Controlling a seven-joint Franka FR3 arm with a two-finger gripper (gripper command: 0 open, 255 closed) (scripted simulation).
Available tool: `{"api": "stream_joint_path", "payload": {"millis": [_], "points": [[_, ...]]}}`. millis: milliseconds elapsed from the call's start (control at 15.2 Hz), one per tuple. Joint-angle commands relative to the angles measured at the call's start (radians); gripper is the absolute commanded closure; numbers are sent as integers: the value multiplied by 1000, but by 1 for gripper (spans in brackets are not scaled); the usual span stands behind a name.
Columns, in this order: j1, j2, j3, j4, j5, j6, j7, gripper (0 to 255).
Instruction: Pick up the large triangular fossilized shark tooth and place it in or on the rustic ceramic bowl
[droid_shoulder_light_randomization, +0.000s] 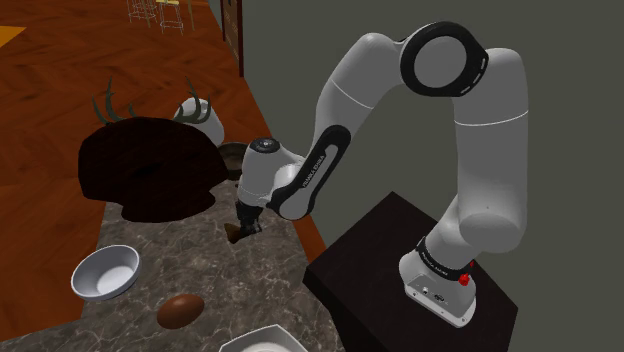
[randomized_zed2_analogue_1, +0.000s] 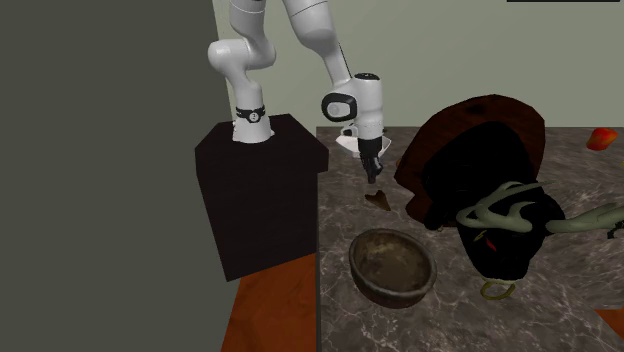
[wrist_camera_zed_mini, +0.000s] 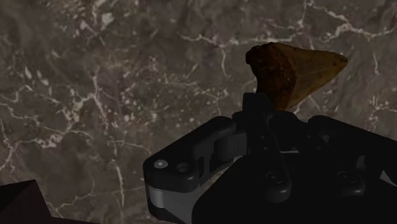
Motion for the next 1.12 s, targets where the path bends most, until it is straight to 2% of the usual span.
{"api": "stream_joint_path", "payload": {"millis": [0,132,198,330,396,1056], "points": [[0,0,0,0,0,0,0,255],[0,0,0,0,0,0,0,255],[0,0,0,0,0,0,0,0],[177,55,-146,158,88,-208,284,0],[231,96,-197,245,131,-322,411,0],[244,192,-219,285,112,-272,440,0]]}}
